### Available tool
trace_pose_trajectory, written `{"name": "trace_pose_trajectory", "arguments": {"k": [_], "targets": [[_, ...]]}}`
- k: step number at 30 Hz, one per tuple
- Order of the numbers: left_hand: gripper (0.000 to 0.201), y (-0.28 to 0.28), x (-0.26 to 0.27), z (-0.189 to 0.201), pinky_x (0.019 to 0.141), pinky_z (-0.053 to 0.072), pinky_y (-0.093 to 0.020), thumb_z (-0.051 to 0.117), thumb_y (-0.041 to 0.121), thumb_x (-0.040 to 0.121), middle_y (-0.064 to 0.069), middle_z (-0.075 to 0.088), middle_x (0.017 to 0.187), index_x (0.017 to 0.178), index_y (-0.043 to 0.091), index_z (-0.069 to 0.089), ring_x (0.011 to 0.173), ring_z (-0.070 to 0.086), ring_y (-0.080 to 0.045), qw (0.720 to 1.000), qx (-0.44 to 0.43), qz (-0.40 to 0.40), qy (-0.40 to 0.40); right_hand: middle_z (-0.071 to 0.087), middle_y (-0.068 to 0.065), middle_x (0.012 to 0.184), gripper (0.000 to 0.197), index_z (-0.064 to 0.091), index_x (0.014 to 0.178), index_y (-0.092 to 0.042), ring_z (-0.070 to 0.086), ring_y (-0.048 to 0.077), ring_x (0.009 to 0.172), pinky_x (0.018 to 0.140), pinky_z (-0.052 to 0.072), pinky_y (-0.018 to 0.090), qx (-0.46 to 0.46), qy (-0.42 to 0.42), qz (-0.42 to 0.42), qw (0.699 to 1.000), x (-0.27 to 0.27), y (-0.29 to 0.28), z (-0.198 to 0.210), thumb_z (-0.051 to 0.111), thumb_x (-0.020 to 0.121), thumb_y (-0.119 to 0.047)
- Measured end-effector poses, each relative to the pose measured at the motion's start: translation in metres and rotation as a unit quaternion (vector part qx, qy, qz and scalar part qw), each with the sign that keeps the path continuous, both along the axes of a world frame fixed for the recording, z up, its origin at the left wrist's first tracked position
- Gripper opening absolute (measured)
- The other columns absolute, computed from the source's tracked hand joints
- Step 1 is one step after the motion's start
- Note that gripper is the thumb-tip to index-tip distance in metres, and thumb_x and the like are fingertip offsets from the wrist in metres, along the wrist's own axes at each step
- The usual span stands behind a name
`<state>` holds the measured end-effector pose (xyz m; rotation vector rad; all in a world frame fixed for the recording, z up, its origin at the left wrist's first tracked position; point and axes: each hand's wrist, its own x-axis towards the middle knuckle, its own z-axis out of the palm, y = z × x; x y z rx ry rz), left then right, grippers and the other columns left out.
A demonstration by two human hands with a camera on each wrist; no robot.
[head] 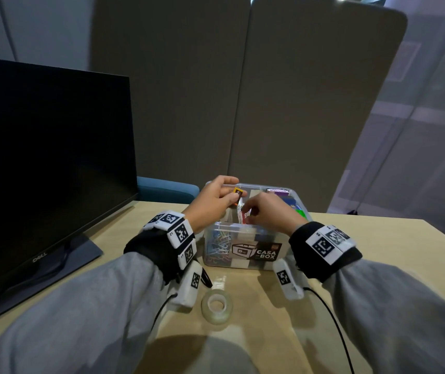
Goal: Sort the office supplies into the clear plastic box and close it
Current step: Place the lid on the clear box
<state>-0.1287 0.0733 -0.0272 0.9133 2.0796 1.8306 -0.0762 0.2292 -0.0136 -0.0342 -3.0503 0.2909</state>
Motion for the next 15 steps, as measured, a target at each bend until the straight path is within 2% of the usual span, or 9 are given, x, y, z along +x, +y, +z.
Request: {"name": "trace_pose_trajectory", "arguments": {"k": [2,4,6,9,12,15], "targets": [[0.031,-0.001,0.002,-0.001,0.085,0.056,-0.028,0.056,0.007,0.097,-0.004,0.072,0.106,0.127,0.011,0.051,0.098,0.069,-0.013,1.000,0.020,0.000,0.003,0.071,0.004,0.099,0.022,0.068,0.114,-0.014,0.061,0.011,0.078,0.063,0.043,0.014,-0.040,0.051,-0.005,0.998,0.002,0.002,0.004,0.059,0.094,-0.017],[0.031,-0.001,0.004,-0.001,0.080,0.058,-0.027,0.063,0.006,0.092,-0.009,0.072,0.100,0.121,0.008,0.053,0.093,0.071,-0.016,0.999,0.041,0.005,-0.001,0.069,0.002,0.090,0.020,0.069,0.111,-0.015,0.061,0.013,0.071,0.055,0.044,0.012,-0.120,0.124,-0.010,0.985,0.005,0.002,0.012,0.054,0.097,-0.014],[0.032,0.000,0.006,-0.001,0.077,0.059,-0.027,0.068,0.006,0.087,-0.011,0.071,0.098,0.116,0.008,0.053,0.090,0.072,-0.019,0.998,0.054,0.012,-0.008,0.070,0.001,0.087,0.023,0.070,0.110,-0.017,0.064,0.015,0.074,0.061,0.049,0.016,-0.205,0.150,0.003,0.967,0.009,0.002,0.021,0.051,0.098,-0.013],[0.030,0.000,0.006,-0.002,0.076,0.059,-0.029,0.071,0.007,0.085,-0.010,0.070,0.095,0.109,0.010,0.055,0.086,0.072,-0.019,0.998,0.059,0.023,-0.007,0.071,0.002,0.085,0.020,0.071,0.109,-0.015,0.066,0.012,0.077,0.065,0.053,0.021,-0.267,0.100,0.029,0.958,0.014,0.000,0.025,0.054,0.096,-0.013],[0.027,0.001,0.006,-0.004,0.077,0.059,-0.028,0.073,0.013,0.084,-0.008,0.069,0.096,0.106,0.011,0.057,0.086,0.071,-0.017,0.998,0.030,0.045,0.031,0.071,0.004,0.087,0.014,0.070,0.104,-0.013,0.066,0.012,0.078,0.069,0.055,0.024,-0.281,0.085,0.018,0.956,0.015,0.000,0.022,0.060,0.095,-0.014],[0.015,0.004,0.009,-0.006,0.072,0.052,-0.019,0.061,0.023,0.095,0.001,0.065,0.093,0.105,0.013,0.063,0.087,0.065,-0.009,0.986,-0.057,0.056,0.143,0.070,0.004,0.093,0.015,0.071,0.102,-0.013,0.065,0.015,0.086,0.080,0.056,0.032,-0.231,0.124,-0.055,0.963,0.010,0.006,0.021,0.057,0.095,-0.013]]}}
